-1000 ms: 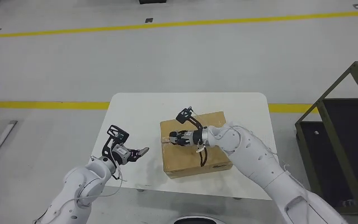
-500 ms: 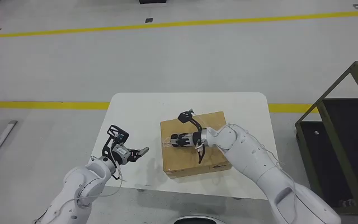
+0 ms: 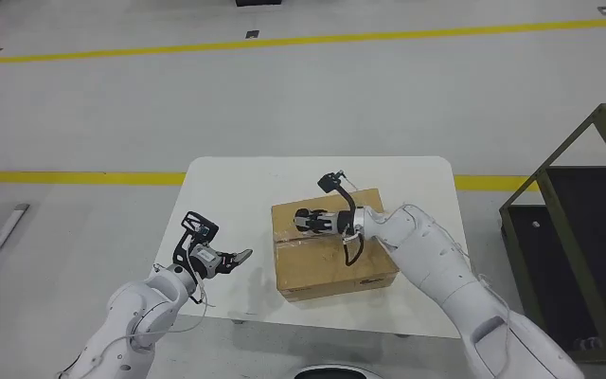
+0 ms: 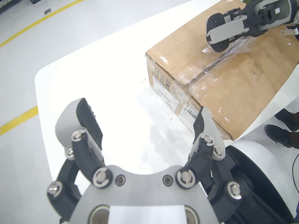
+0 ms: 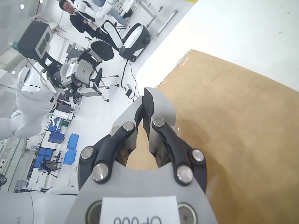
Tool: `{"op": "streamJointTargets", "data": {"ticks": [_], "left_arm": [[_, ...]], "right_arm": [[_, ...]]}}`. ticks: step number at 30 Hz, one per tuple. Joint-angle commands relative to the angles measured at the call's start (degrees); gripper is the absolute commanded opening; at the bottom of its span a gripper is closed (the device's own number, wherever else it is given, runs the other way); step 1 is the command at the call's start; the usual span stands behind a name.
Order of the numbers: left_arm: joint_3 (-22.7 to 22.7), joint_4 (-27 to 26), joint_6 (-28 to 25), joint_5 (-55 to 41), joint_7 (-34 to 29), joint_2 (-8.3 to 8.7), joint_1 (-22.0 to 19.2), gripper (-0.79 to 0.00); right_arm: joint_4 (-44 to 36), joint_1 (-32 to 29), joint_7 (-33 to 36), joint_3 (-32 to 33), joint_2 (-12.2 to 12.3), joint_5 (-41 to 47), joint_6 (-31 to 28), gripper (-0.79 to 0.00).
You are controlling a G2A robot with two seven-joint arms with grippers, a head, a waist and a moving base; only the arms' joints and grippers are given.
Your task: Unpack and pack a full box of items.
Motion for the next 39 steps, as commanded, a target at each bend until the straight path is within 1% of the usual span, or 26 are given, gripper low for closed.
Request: {"op": "streamJointTargets", "data": {"ticks": [1, 3, 8, 10, 16, 24, 30, 33, 39], "left_arm": [[0.0, 0.0, 0.0, 0.0, 0.0, 0.0, 0.0, 0.0], [0.0, 0.0, 0.0, 0.0, 0.0, 0.0, 0.0, 0.0], [0.0, 0.0, 0.0, 0.0, 0.0, 0.0, 0.0, 0.0], [0.0, 0.0, 0.0, 0.0, 0.0, 0.0, 0.0, 0.0], [0.0, 0.0, 0.0, 0.0, 0.0, 0.0, 0.0, 0.0], [0.0, 0.0, 0.0, 0.0, 0.0, 0.0, 0.0, 0.0], [0.0, 0.0, 0.0, 0.0, 0.0, 0.0, 0.0, 0.0], [0.0, 0.0, 0.0, 0.0, 0.0, 0.0, 0.0, 0.0], [0.0, 0.0, 0.0, 0.0, 0.0, 0.0, 0.0, 0.0]], "right_arm": [[-1.3, -0.3, -0.5, 1.3, 0.9, -2.4, 0.7, -0.785], [-3.4, -1.2, -1.2, 2.1, 1.7, -6.1, 2.3, -0.785], [-8.7, -5.1, -0.6, 4.1, 3.3, -9.1, 2.7, -0.785], [-10.5, -6.5, -0.3, 4.9, 3.9, -10.5, 3.8, -0.785], [-12.6, -9.0, 1.4, 5.9, 4.8, -11.8, 7.8, -0.785], [-15.3, -9.9, 1.2, 8.8, 5.8, -12.0, 6.3, -0.785], [-20.6, -12.0, 3.0, 12.6, 7.4, -12.0, 4.5, -0.785], [-22.4, -13.2, 4.8, 13.1, 7.9, -12.8, 5.2, -0.785], [-20.5, -14.1, 4.9, 12.3, 7.8, -11.5, 7.2, -0.785]]}}
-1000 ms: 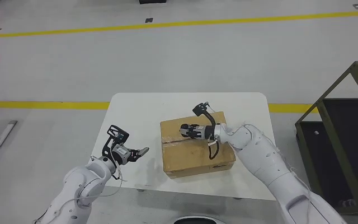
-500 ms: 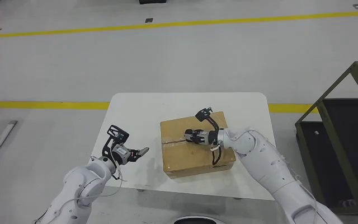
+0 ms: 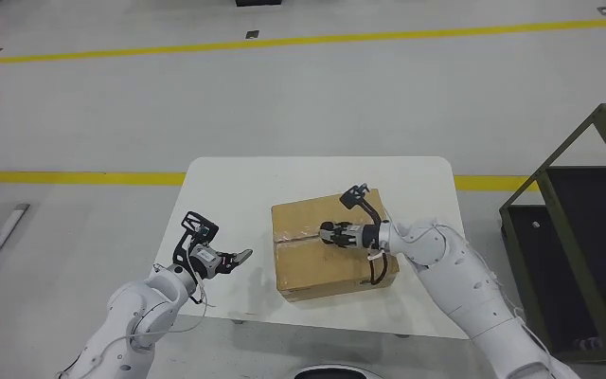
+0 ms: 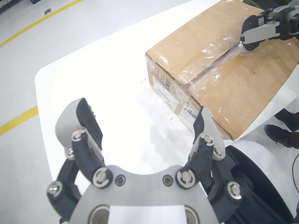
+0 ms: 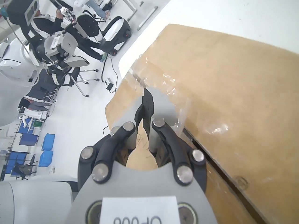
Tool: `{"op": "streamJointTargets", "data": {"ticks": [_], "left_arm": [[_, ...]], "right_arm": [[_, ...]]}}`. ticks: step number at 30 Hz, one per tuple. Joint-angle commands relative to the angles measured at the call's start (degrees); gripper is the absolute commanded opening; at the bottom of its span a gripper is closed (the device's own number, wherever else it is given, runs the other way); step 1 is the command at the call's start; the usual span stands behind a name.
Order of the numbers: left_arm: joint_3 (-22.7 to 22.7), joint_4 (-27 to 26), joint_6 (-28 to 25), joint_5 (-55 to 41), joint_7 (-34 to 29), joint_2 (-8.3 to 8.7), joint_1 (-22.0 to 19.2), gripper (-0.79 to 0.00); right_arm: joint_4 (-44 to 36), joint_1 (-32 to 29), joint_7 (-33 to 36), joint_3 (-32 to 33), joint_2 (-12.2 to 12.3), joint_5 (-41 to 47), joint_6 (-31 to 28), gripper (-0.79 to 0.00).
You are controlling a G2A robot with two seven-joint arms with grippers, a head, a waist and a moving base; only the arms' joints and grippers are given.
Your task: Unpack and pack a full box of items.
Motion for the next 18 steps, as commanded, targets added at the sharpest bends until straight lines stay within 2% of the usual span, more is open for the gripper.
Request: {"op": "streamJointTargets", "data": {"ticks": [1, 6, 9, 15, 18], "left_arm": [[0.0, 0.0, 0.0, 0.0, 0.0, 0.0, 0.0, 0.0], [0.0, 0.0, 0.0, 0.0, 0.0, 0.0, 0.0, 0.0], [0.0, 0.0, 0.0, 0.0, 0.0, 0.0, 0.0, 0.0], [0.0, 0.0, 0.0, 0.0, 0.0, 0.0, 0.0, 0.0], [0.0, 0.0, 0.0, 0.0, 0.0, 0.0, 0.0, 0.0]], "right_arm": [[0.6, 0.1, -0.8, 0.0, -0.1, 0.3, -0.3, -0.785], [-0.5, -0.6, -4.5, 3.9, 0.9, 1.1, -2.9, -0.785], [-3.1, -3.1, -7.7, 9.7, 2.6, -1.5, -2.7, -0.785], [-12.1, -15.6, -14.6, 24.1, 6.1, -10.7, 6.4, -0.785], [-15.4, -21.7, -15.5, 28.4, 7.1, -16.1, 11.2, -0.785]]}}
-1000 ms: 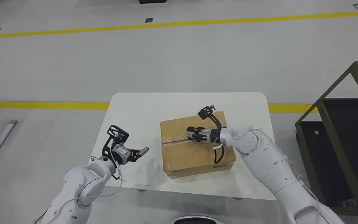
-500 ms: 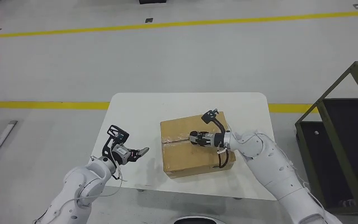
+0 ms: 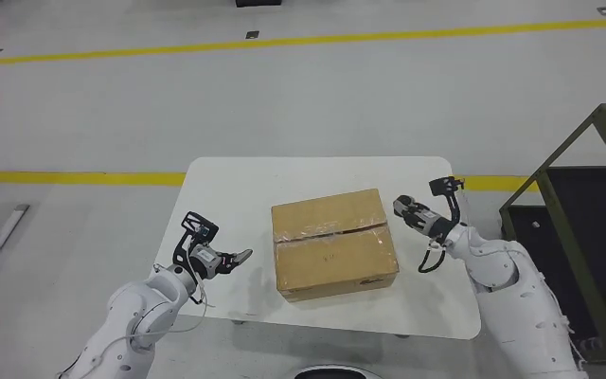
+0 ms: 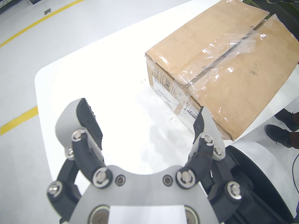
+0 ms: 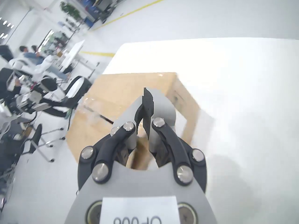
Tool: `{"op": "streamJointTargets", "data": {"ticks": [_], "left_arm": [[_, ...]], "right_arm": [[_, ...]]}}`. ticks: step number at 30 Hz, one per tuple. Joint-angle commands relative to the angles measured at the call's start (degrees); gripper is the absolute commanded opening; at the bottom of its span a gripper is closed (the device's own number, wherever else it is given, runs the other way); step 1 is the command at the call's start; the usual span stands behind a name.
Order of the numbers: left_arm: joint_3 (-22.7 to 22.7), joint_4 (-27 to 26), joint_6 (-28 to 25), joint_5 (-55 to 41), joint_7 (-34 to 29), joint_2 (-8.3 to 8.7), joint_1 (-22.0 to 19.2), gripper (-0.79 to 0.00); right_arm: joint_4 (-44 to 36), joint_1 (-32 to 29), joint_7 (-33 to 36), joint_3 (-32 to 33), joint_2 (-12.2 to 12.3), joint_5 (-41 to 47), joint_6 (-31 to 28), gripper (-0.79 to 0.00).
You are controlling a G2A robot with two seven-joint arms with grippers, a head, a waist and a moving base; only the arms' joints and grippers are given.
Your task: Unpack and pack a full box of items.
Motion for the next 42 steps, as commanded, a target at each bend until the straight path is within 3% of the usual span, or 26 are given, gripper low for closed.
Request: {"op": "streamJointTargets", "data": {"ticks": [1, 5, 17, 24, 31, 38, 42], "left_arm": [[0.0, 0.0, 0.0, 0.0, 0.0, 0.0, 0.0, 0.0], [0.0, 0.0, 0.0, 0.0, 0.0, 0.0, 0.0, 0.0], [0.0, 0.0, 0.0, 0.0, 0.0, 0.0, 0.0, 0.0], [-1.1, -0.6, 2.8, -0.6, 4.1, -0.14, 0.5, 0.0], [-4.2, -2.8, 10.0, -2.6, 12.5, -0.56, 2.3, 0.0], [-5.8, -4.8, 9.8, -2.2, 12.9, -0.5, 3.3, 0.0], [-5.8, -4.9, 9.6, -1.9, 12.5, -0.47, 3.3, 0.0]], "right_arm": [[-1.5, -3.4, -0.5, 1.6, 0.3, -2.4, 3.6, -0.785], [-1.1, -6.1, -1.5, -0.5, -0.1, -0.6, 4.5, -0.785], [3.9, -0.5, -0.2, -12.9, -2.5, 0.7, 1.9, -0.785], [-2.2, 0.9, -2.7, -7.1, -1.2, -9.3, 10.7, -0.785], [-23.8, -7.7, -1.8, -1.3, -0.2, -29.5, 36.4, -0.785], [-33.6, -14.8, 3.3, -2.9, -0.1, -42.7, 43.0, -0.785], [-33.6, -14.8, 3.3, -2.9, -0.1, -42.7, 43.0, -0.785]]}}
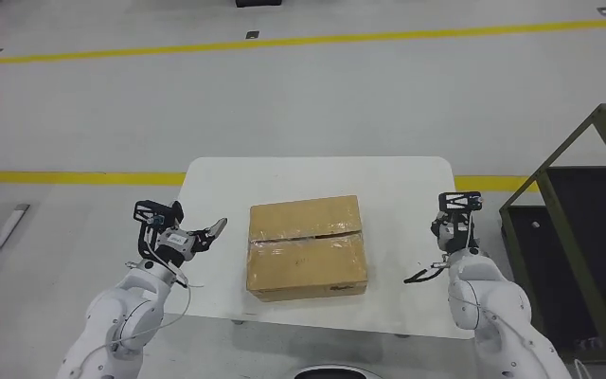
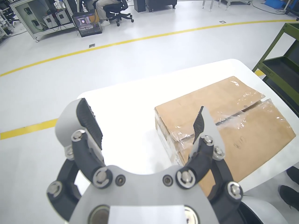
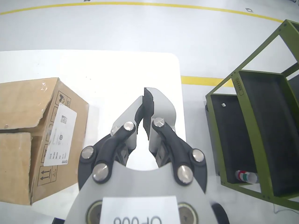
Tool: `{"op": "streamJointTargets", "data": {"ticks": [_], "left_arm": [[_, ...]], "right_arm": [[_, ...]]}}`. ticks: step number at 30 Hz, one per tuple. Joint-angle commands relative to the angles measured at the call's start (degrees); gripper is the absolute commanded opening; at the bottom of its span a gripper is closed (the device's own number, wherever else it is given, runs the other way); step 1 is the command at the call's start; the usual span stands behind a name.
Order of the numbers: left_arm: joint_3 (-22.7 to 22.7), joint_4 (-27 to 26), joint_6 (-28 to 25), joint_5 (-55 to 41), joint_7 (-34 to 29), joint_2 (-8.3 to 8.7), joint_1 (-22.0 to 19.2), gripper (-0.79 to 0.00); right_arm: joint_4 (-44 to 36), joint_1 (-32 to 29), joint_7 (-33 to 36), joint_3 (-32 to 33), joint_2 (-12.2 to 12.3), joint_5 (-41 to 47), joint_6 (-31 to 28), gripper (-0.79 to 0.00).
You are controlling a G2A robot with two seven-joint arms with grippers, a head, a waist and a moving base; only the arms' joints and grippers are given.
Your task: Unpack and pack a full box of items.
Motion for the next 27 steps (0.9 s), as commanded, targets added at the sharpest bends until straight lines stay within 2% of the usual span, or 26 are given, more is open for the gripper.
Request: {"op": "streamJointTargets", "data": {"ticks": [1, 2, 3, 8, 13, 18, 21, 24, 25, 26, 27], "left_arm": [[0.0, 0.0, 0.0, 0.0, 0.0, 0.0, 0.0, 0.0], [0.0, 0.0, 0.0, 0.0, 0.0, 0.0, 0.0, 0.0], [0.0, 0.0, 0.0, 0.0, 0.0, 0.0, 0.0, 0.0], [0.0, 0.0, 0.0, 0.0, 0.0, 0.0, 0.0, 0.0], [0.0, 0.0, 0.0, 0.0, 0.0, 0.0, 0.0, 0.0], [0.0, 0.0, 0.0, 0.0, 0.0, 0.0, 0.0, 0.0], [0.0, 0.0, 0.0, 0.0, 0.0, 0.0, 0.0, 0.0], [0.0, 0.0, 0.0, 0.0, 0.0, 0.0, 0.0, 0.0], [0.0, 0.0, 0.0, 0.0, 0.0, 0.0, 0.0, 0.0], [0.0, 0.0, 0.0, 0.0, 0.0, 0.0, 0.0, 0.0], [0.0, 0.0, 0.0, 0.0, 0.0, 0.0, 0.0, 0.0]], "right_arm": [[0.0, 0.0, 0.0, 0.0, 0.0, 0.1, 0.0, -0.785], [0.0, 0.0, 0.0, 0.0, 0.0, 0.1, 0.0, -0.699], [0.0, 0.0, 0.0, 0.0, 0.0, 0.1, 0.0, -0.785], [0.1, -0.5, -1.3, 0.3, -0.1, 2.7, -1.7, -0.785], [-3.1, -6.7, -15.5, 6.4, -0.2, 4.4, -1.2, -0.785], [-5.9, -16.4, -30.2, 13.2, -0.2, 2.8, -4.6, -0.785], [-6.7, -21.7, -34.5, 16.7, -0.2, 1.5, -5.7, -0.785], [-7.5, -25.4, -35.6, 18.6, -0.4, 1.3, -5.6, -0.785], [-7.4, -25.8, -35.4, 19.2, -0.6, 1.2, -3.7, 0.0], [-7.4, -25.8, -35.4, 19.2, -0.6, 1.2, -3.7, 0.0], [-7.4, -25.7, -35.6, 19.1, -0.5, 1.2, -4.5, -0.78]]}}
